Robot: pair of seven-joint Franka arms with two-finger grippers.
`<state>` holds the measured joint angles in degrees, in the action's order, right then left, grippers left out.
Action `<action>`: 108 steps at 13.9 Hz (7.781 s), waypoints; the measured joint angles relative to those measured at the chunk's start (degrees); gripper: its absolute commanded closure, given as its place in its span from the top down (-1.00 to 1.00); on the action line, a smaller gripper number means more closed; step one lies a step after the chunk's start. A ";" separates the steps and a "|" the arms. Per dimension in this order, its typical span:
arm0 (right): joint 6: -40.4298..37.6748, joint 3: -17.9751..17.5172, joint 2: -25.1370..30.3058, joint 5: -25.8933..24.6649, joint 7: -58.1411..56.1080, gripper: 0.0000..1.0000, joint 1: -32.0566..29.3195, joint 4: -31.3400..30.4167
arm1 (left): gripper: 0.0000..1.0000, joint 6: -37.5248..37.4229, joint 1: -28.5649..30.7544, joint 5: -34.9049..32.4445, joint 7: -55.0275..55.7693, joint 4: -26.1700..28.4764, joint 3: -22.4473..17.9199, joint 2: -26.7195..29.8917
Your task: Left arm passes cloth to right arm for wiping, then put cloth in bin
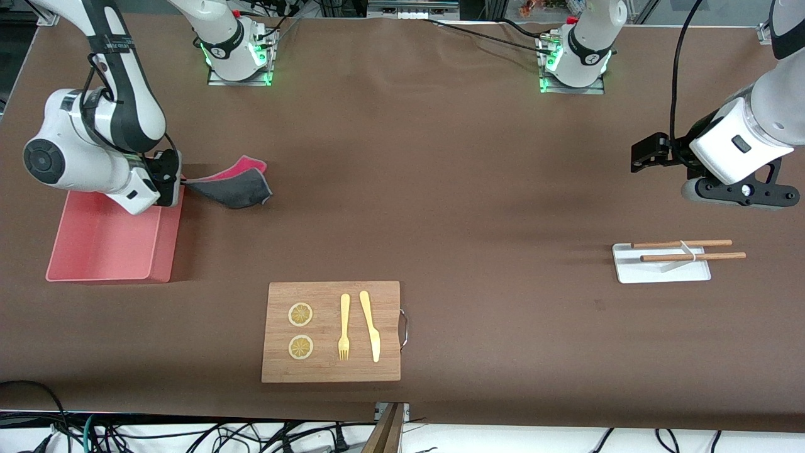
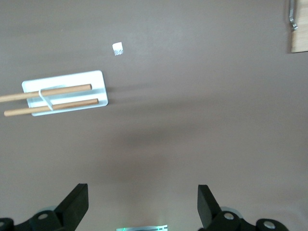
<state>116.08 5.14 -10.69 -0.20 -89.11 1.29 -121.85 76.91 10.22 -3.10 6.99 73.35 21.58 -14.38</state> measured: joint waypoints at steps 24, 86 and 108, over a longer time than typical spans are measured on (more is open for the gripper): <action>-2.02 -1.40 -18.44 19.37 68.53 -1.00 33.23 26.48 | 1.00 13.37 -11.15 3.40 -7.06 23.03 -17.92 16.79; -16.63 2.98 -0.67 -5.47 18.41 1.00 -6.04 23.23 | 1.00 12.95 -11.87 3.39 -6.34 23.05 -17.64 16.80; -24.55 -6.82 19.88 -1.22 84.69 1.00 3.44 22.74 | 1.00 12.89 -11.77 3.39 -6.34 23.05 -17.68 16.80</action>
<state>91.54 -1.68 9.19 -1.42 -4.42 4.73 -99.11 89.80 -1.56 0.29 0.66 96.41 3.90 2.41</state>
